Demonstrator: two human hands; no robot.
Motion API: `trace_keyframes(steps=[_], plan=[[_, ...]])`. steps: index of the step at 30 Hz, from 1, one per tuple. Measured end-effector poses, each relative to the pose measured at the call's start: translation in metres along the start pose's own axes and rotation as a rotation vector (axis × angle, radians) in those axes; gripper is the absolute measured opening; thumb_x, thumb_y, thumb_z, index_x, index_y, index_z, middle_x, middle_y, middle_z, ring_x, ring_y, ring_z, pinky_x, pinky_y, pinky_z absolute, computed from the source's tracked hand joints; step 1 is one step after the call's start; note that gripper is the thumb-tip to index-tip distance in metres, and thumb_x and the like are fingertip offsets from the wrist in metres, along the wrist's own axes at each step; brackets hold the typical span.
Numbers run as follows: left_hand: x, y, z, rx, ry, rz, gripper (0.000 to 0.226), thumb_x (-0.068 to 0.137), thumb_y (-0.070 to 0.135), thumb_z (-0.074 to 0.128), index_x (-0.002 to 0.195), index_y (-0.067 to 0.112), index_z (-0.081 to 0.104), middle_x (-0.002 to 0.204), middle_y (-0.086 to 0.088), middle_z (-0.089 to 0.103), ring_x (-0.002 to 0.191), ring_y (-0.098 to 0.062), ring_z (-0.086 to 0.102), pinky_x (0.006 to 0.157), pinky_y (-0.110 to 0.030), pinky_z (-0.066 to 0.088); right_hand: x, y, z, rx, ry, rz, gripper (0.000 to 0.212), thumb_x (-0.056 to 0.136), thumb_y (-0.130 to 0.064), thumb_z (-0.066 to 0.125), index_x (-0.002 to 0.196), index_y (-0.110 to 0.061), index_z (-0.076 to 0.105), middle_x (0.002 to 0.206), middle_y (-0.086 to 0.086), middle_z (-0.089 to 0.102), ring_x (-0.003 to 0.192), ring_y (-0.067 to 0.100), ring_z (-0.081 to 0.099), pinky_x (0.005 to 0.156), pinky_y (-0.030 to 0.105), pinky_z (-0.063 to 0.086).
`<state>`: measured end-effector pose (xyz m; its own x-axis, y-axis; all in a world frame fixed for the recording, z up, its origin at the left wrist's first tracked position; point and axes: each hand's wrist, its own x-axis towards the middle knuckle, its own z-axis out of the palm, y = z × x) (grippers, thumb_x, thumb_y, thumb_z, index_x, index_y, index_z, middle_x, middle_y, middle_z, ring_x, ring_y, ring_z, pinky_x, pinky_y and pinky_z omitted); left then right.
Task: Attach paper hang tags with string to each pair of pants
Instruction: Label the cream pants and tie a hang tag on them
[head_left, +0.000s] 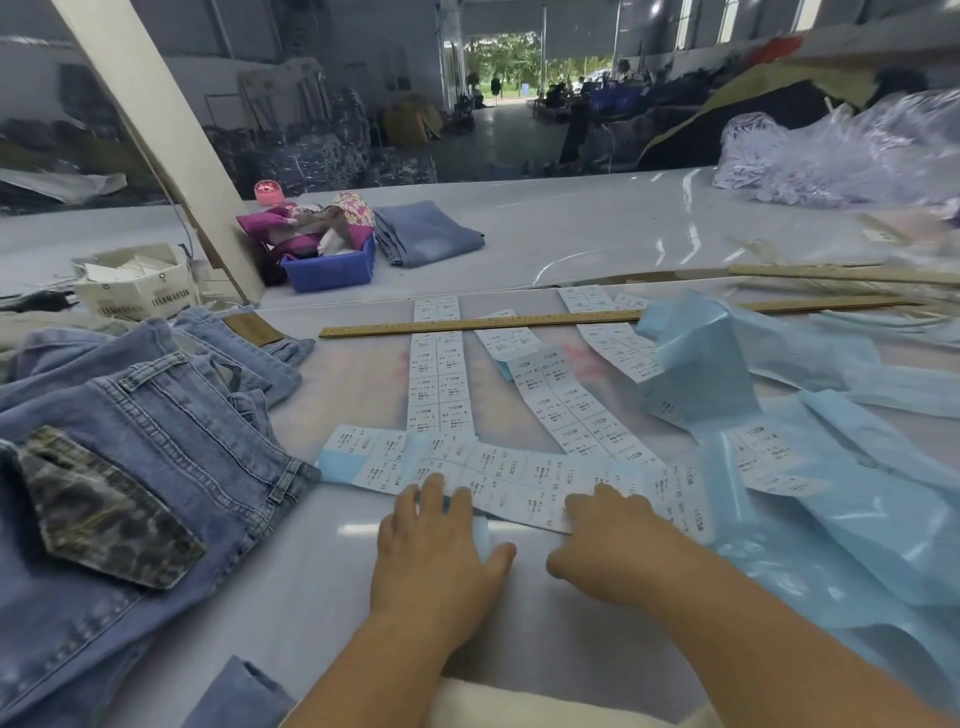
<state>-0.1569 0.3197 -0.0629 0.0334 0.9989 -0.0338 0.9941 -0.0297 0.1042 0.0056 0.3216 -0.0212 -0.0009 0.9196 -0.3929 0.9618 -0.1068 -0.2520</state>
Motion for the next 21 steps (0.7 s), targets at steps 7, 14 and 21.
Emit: trace_keyframes(steps=[7,14,21], plan=[[0.004,-0.004,0.005,0.051,-0.017,0.022,0.06,0.095,0.059,0.031,0.147,0.029,0.029,0.161,0.002,0.015,0.148,-0.027,0.009,0.12,-0.044,0.008,-0.001,-0.005,-0.01,0.196,0.16,-0.087,0.042,0.086,-0.035,0.052,0.128,-0.028,0.052,0.129,-0.002,0.053,0.114,0.021,0.051,0.093,0.035,0.045],[0.003,-0.001,0.003,0.049,0.001,-0.022,0.063,0.096,0.058,0.029,0.148,0.022,0.028,0.161,-0.001,0.016,0.148,-0.027,0.011,0.121,-0.045,0.008,-0.005,0.012,-0.014,-0.034,0.034,0.095,0.029,0.086,-0.035,0.048,0.114,-0.027,0.05,0.125,0.001,0.057,0.114,0.025,0.052,0.098,0.038,0.039],[0.001,0.009,0.004,-0.02,-0.014,0.192,0.051,0.097,0.058,0.025,0.146,0.041,0.028,0.164,0.009,0.006,0.15,-0.02,-0.008,0.12,-0.046,-0.007,-0.005,0.004,-0.017,0.266,0.152,-0.028,0.037,0.086,-0.034,0.055,0.122,-0.024,0.057,0.119,-0.001,0.062,0.102,0.02,0.061,0.076,0.028,0.047]])
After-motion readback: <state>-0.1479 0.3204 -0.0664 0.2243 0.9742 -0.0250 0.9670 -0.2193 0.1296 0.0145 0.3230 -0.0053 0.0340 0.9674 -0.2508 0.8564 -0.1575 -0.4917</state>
